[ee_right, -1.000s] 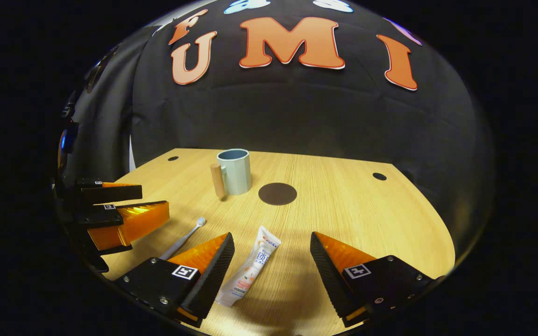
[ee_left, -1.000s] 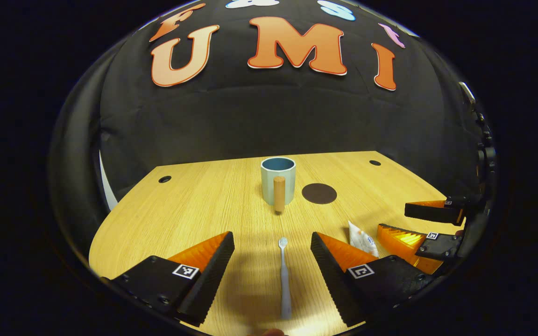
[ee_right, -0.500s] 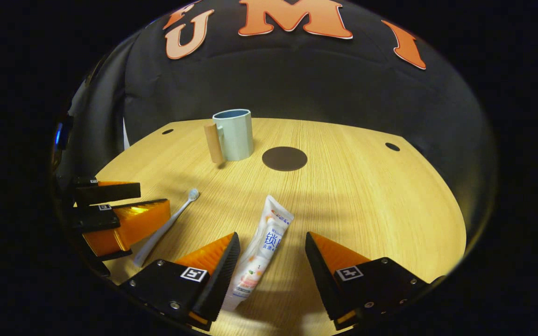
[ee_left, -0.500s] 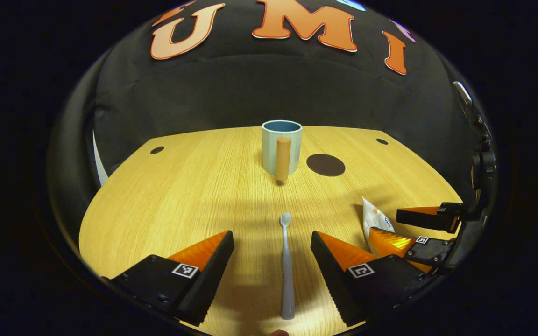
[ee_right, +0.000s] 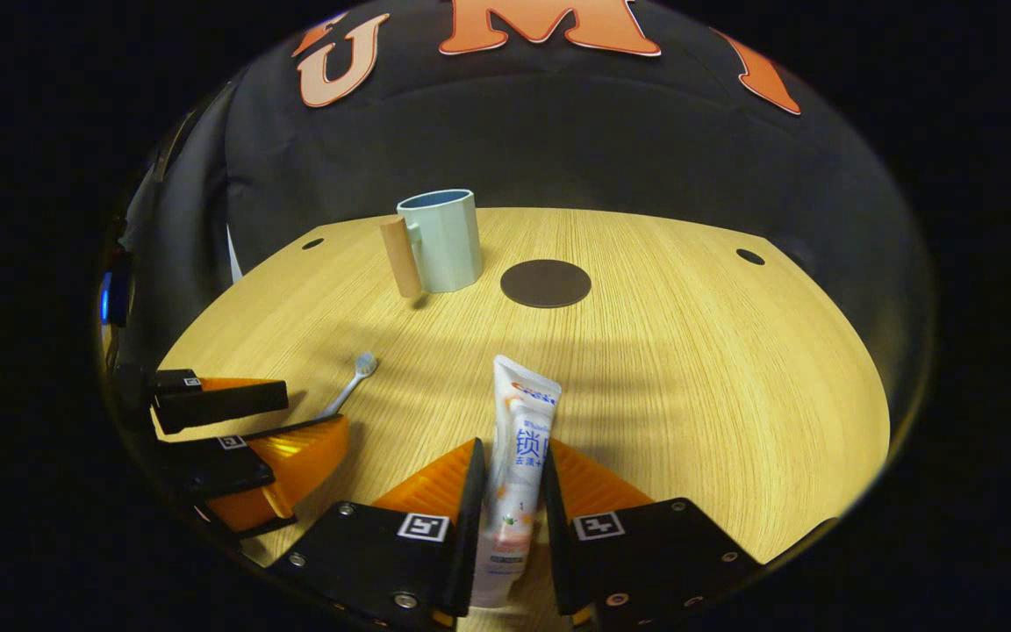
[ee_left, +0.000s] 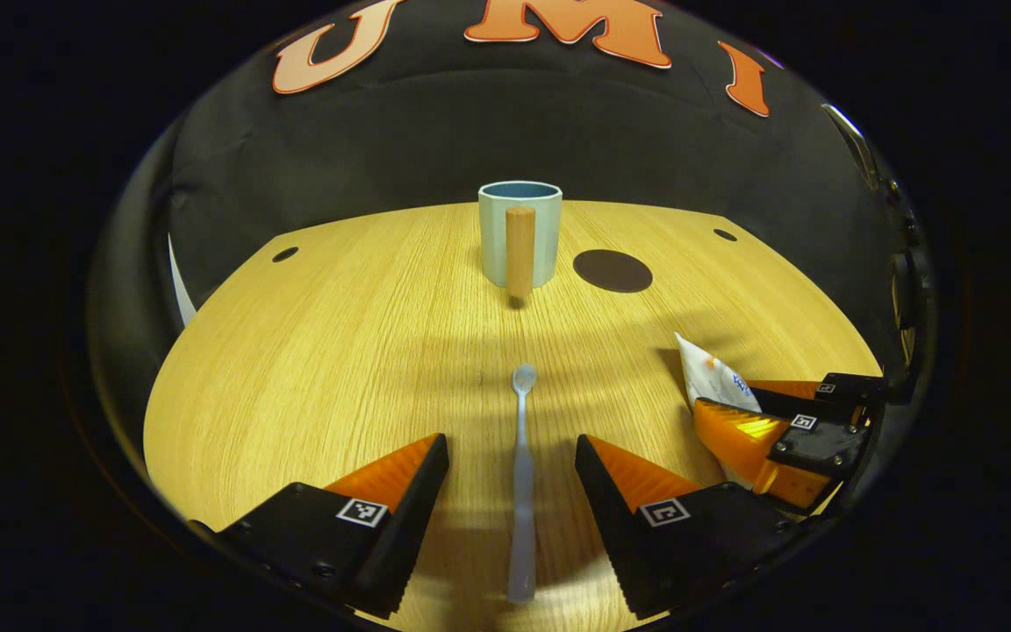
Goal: Put the toothbrush and toothpaste on the desktop into the cup, then pick up the cup and place it on the coaster on the desktop.
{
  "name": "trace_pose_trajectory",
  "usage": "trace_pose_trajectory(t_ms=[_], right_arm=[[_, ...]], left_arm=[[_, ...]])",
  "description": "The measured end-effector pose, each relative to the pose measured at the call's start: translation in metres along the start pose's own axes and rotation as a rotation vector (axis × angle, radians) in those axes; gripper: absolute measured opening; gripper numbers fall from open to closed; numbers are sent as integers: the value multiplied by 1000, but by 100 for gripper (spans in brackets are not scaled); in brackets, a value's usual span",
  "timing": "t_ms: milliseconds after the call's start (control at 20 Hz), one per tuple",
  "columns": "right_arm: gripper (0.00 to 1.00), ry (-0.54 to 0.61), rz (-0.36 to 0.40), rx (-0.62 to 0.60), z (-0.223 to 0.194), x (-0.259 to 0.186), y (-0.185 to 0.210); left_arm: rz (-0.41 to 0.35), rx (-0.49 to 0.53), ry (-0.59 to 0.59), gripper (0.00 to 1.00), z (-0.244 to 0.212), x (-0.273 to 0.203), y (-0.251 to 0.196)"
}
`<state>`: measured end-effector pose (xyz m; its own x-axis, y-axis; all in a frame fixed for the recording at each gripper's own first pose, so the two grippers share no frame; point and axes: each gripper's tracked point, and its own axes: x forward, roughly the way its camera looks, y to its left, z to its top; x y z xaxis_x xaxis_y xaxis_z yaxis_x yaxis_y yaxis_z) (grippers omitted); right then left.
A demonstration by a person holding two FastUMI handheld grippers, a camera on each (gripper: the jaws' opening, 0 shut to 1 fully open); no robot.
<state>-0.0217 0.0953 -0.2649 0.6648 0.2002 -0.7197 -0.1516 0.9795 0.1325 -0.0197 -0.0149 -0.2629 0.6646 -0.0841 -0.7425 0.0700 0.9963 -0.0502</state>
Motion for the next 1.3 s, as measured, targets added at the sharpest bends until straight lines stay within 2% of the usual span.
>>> trace_pose_trajectory(t_ms=[50, 100, 150, 300, 450, 500, 650, 850, 950, 1300], right_arm=[[31, -1, 0, 4, 2, 1, 0], [23, -6, 9, -2, 2, 5, 4], [21, -12, 14, -6, 3, 7, 5], [15, -19, 13, -8, 5, 6, 3], [13, -28, 9, 4, 9, 3, -1], [13, -43, 6, 3, 12, -1, -1], [13, -93, 13, 17, 26, -15, -6], [13, -152, 13, 28, 42, -29, -9], [13, -170, 16, 29, 43, -35, -9], [13, -247, 13, 32, 66, -46, -11]], left_arm=[[0, -3, 8, 88, -1, -1, -1], [3, -2, 18, 70, -3, -1, -1], [4, 0, 19, 71, -2, -2, -2], [2, 7, 49, 65, -3, -2, -8], [17, 16, 82, 26, -6, 4, -9], [30, 8, 80, 26, -6, 5, -6], [20, 10, 76, 8, -10, 9, 0], [-1, -2, 36, 9, -15, 10, 10], [18, 0, -14, 9, -9, 12, 19], [21, 24, -259, 9, 27, 2, 28]])
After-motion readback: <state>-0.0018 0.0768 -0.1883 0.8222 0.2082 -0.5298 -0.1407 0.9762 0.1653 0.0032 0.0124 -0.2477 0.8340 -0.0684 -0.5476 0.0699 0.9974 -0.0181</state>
